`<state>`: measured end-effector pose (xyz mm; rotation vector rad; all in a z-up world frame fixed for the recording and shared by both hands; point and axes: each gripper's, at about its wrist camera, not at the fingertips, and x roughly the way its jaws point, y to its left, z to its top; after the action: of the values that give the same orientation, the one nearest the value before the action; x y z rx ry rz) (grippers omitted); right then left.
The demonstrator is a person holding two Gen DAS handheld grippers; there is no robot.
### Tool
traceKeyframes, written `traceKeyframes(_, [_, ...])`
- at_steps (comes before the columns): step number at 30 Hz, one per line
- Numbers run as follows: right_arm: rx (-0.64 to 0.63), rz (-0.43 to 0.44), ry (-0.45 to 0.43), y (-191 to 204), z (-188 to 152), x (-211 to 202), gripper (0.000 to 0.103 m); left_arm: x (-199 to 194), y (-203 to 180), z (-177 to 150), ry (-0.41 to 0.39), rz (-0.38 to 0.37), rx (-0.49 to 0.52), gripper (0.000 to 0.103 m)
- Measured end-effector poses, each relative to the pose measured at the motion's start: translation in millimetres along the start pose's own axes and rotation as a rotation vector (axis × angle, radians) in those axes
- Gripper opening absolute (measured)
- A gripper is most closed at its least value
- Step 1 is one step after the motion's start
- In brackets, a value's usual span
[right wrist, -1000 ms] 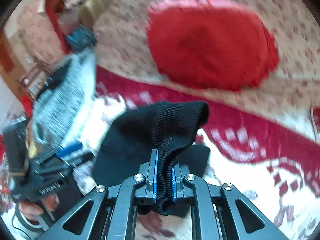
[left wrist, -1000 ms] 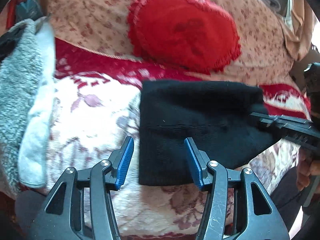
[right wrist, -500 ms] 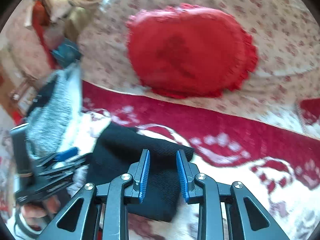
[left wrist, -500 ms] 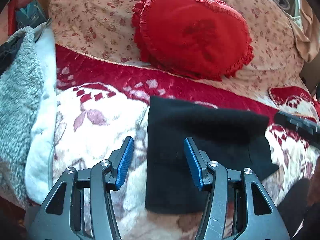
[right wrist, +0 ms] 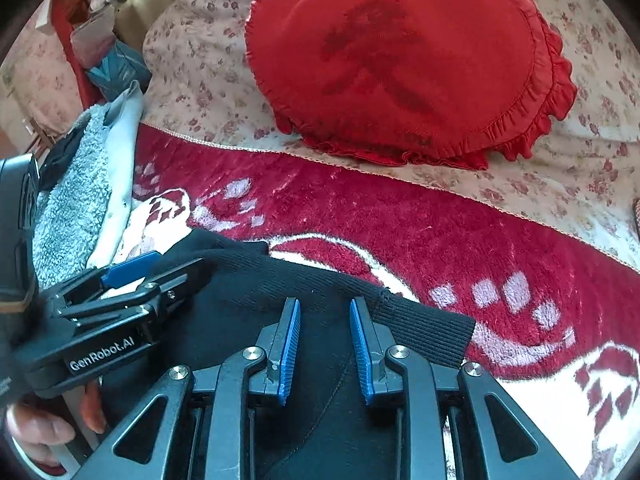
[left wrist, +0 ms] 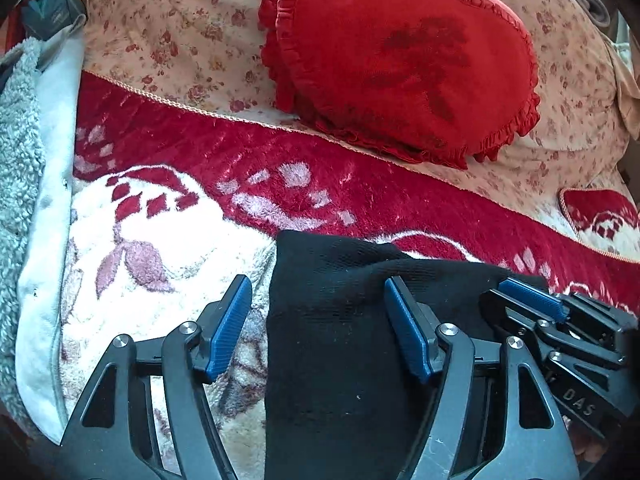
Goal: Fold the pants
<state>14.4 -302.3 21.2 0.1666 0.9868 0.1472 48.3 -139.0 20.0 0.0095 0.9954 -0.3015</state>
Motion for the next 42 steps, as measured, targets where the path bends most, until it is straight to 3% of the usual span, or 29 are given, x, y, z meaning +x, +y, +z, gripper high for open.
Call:
traceKeyframes(11, [-0.048, 0.044, 0.005, 24.8, -32.1, -55.8, 0.025, -40.3, 0.0, -34.9, -0.025, 0.041, 0.039, 0.069])
traceKeyframes(28, [-0.031, 0.005, 0.054, 19.0, -91.7, -54.5, 0.025, -47.7, -13.8, -71.5, 0.004, 0.03, 0.046, 0.069])
traceKeyframes(36, [0.007, 0.055, 0.045, 14.7, -80.2, -70.3, 0.025, -48.0, -15.2, -72.1, 0.005, 0.03, 0.044, 0.069])
traceKeyframes(42, [0.012, 0.007, 0.009, 10.9, -70.1, -72.2, 0.025, -45.1, -12.1, -73.8, 0.006, 0.024, 0.026, 0.072])
